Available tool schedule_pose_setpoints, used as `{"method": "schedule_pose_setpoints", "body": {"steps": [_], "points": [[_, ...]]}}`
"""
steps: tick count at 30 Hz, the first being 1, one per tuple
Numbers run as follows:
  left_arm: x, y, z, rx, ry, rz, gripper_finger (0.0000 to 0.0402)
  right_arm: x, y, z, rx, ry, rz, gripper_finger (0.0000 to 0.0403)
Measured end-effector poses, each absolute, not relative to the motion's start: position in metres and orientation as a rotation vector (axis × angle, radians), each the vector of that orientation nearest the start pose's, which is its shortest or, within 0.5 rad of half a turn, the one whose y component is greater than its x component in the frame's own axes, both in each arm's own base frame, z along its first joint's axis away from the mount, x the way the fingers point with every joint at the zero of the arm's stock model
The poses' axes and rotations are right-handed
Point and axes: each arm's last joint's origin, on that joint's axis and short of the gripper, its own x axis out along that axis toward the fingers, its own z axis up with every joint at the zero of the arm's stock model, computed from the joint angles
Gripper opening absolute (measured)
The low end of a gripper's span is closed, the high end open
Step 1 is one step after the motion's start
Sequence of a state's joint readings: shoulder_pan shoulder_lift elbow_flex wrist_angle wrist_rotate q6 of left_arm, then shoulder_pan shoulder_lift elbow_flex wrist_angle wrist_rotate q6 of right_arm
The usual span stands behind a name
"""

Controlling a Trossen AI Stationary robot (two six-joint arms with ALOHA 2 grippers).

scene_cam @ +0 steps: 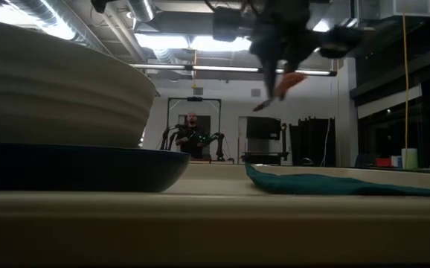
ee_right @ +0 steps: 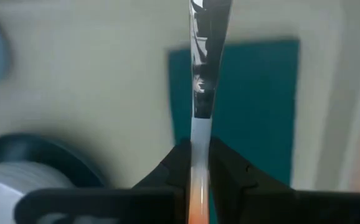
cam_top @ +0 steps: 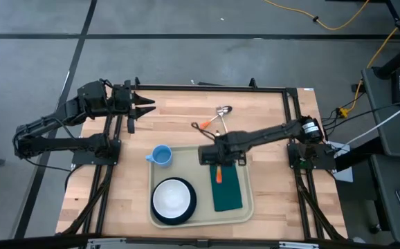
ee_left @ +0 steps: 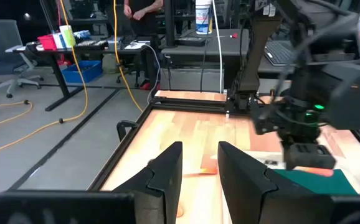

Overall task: Set up tray
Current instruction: Put the orange knife on top of the green napkin

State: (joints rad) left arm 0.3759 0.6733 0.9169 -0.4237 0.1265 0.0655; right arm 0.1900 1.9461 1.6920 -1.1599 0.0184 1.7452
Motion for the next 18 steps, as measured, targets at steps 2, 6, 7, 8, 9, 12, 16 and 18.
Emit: {"method": "schedule_pose_setpoints", "body": {"steps": [2,6,7,8,9,12,16,18], "points": [[0.123,0.044,0.369,0.022,0.178,0.243,0.0097,0.372,0.085,0.25,1.274,1.148,-1.081,0.0041],[0.119,0.043,0.37,0.025,0.165,0.244,0.0097,0.362,0.109,0.249,1.248,1.242,-1.065,0.0041],[0.119,0.043,0.37,0.025,0.162,0.244,0.0097,0.359,0.114,0.249,1.249,1.255,-1.074,0.0041],[0.119,0.043,0.371,0.026,0.161,0.243,0.0097,0.357,0.118,0.249,1.251,1.266,-1.085,0.0041],[0.119,0.043,0.371,0.026,0.162,0.243,0.0097,0.354,0.123,0.249,1.241,1.278,-1.086,0.0041],[0.119,0.043,0.371,0.025,0.162,0.243,0.0097,0.347,0.135,0.247,1.235,1.297,-1.113,0.0041],[0.119,0.043,0.371,0.019,0.161,0.242,0.0097,0.342,0.145,0.232,1.249,1.331,-1.122,0.0042],[0.119,0.043,0.371,0.018,0.161,0.242,0.0097,0.343,0.148,0.223,1.28,1.333,-1.081,0.0042]]}}
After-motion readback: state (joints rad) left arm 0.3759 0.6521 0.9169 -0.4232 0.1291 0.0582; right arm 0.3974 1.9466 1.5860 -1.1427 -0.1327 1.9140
